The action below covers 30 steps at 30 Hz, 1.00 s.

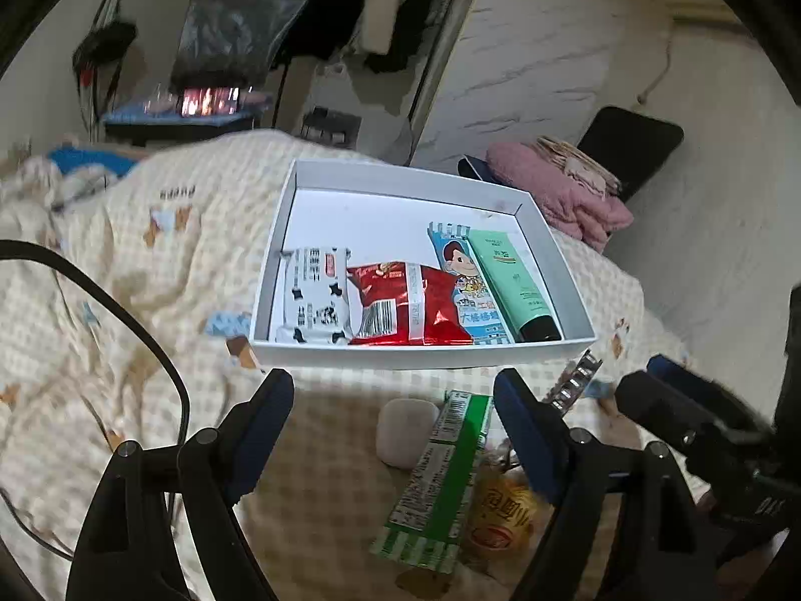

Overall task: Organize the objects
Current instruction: 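Move the left gripper to the green-and-white snack pack and close on it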

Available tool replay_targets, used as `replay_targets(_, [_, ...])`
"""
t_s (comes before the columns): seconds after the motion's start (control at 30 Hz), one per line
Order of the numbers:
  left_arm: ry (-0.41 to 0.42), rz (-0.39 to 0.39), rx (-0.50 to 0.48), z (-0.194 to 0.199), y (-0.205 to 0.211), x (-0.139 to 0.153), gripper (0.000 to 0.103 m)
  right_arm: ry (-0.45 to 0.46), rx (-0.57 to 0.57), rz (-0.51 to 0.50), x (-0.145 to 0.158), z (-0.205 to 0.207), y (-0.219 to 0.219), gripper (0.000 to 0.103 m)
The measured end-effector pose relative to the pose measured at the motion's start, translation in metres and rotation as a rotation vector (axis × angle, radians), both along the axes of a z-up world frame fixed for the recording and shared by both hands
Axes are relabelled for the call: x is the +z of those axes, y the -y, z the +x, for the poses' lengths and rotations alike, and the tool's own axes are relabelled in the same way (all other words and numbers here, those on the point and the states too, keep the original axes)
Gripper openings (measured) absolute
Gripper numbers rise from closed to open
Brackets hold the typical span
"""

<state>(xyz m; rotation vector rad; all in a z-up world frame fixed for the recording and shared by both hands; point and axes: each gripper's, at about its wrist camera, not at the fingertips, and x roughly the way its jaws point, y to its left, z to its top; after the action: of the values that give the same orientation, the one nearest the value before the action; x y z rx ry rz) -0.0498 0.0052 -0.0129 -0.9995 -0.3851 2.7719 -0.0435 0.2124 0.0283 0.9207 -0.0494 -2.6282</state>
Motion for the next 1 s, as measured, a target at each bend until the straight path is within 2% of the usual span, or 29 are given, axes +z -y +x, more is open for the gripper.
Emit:
replay_targets(0.17, [-0.025,-0.073,-0.008,0.001,-0.002,0.003,0.085,-0.001,0.010,-0.001,0.001,0.000,0.001,0.101])
replay_targets(0.3, [0.013,-0.028,-0.046,-0.005,0.001,-0.005,0.085,-0.058,-0.021,-0.032,0.006,0.002,-0.008,0.101])
replay_targets(0.47, [0.054,-0.077,-0.091,-0.008,-0.011,-0.012,0.085,0.006,-0.029,-0.092,0.000,-0.010,-0.021,0.101])
replay_targets(0.6, [0.096,-0.070,-0.160,-0.010,-0.018,-0.015,0.085,0.031,-0.004,-0.131,-0.006,-0.013,-0.025,0.101])
replay_targets(0.7, [0.136,-0.075,-0.220,-0.011,-0.020,-0.016,0.085,0.028,-0.072,-0.155,-0.008,-0.014,-0.032,0.101])
replay_targets(0.9, [0.161,-0.094,-0.294,-0.011,-0.031,-0.022,0.085,0.131,-0.062,-0.363,-0.016,-0.026,-0.061,0.101])
replay_targets(1.0, [0.181,-0.128,-0.304,-0.011,-0.036,-0.029,0.085,0.153,-0.094,-0.342,-0.017,-0.028,-0.065,0.101])
